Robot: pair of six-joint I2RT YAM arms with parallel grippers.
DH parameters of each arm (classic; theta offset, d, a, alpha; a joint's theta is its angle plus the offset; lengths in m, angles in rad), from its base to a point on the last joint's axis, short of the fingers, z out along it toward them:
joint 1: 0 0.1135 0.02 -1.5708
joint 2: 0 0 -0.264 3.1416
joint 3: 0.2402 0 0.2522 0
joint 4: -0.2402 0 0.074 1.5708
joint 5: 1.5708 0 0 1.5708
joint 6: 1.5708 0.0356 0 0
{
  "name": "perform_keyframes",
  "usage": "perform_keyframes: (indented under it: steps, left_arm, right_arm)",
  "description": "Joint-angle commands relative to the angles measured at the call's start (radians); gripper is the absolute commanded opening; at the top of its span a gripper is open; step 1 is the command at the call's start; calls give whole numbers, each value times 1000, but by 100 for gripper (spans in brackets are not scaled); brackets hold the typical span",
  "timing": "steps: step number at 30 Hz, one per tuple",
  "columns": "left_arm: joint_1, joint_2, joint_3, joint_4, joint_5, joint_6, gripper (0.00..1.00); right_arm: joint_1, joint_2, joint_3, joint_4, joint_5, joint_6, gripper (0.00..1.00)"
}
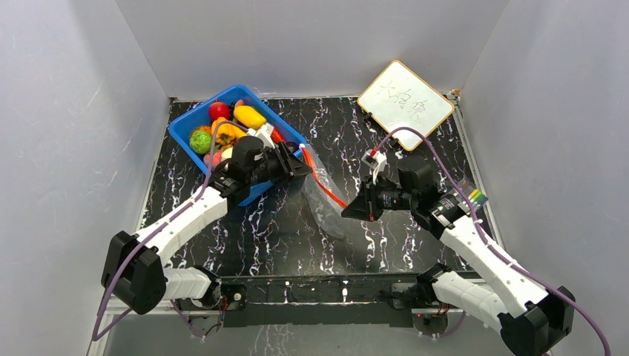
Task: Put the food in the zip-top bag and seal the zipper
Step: Open the zipper of the food storage bag at the center of the board.
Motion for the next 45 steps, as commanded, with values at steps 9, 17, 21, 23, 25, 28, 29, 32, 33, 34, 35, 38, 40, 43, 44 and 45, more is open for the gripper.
perform_keyframes:
  steps: [9,17,21,23,25,28,29,32,33,34,35,38,40,43,44,45]
  left_arm:
    - [-5,-55,69,-98,15,6,58]
    - [-5,-94,47,-104,-52,-16,44]
    - [-4,-82,34,-86,-41,-24,44]
    - [-5,-74,33,-77,-37,-29,39]
    - [-5,-70,31,-68,-41,-34,37]
    - [-5,-65,28,-58,-52,-37,37]
    - [-4,-62,27,-48,-51,-37,37]
    - [-5,-48,22,-18,-39,-42,36]
    - [-5,-42,22,-14,-35,-46,36]
    - [-5,-36,22,-12,-32,-47,36]
    - [-4,-29,24,-11,-33,-46,36]
    - [-5,-12,28,-6,-40,-44,34]
    - [-5,-1,33,-5,-49,-41,31]
    - [-4,14,40,-7,-60,-34,31]
    - [-5,17,41,-5,-63,-32,31]
    - [-5,22,42,0,-66,-32,31]
  right_arm:
    - [5,-2,51,-32,36,-35,0]
    - [4,-23,40,-26,32,-22,0]
    - [4,-34,20,-5,24,-9,0]
    - [4,-37,15,-3,23,-6,0]
    - [4,-38,15,-2,23,-6,0]
    - [4,-38,18,-1,16,-6,0]
    - [4,-39,18,0,13,-6,0]
    - [4,-37,16,3,5,-11,0]
    - [4,-35,15,3,2,-14,0]
    - [4,-35,14,4,-1,-14,0]
    - [4,-34,14,4,-3,-13,0]
    - [4,-35,15,4,-6,-14,0]
    - [4,-36,15,4,-7,-14,0]
    - [4,-38,15,3,-8,-13,0]
    - [5,-38,15,3,-8,-13,0]
    - [4,-37,15,4,-9,-14,0]
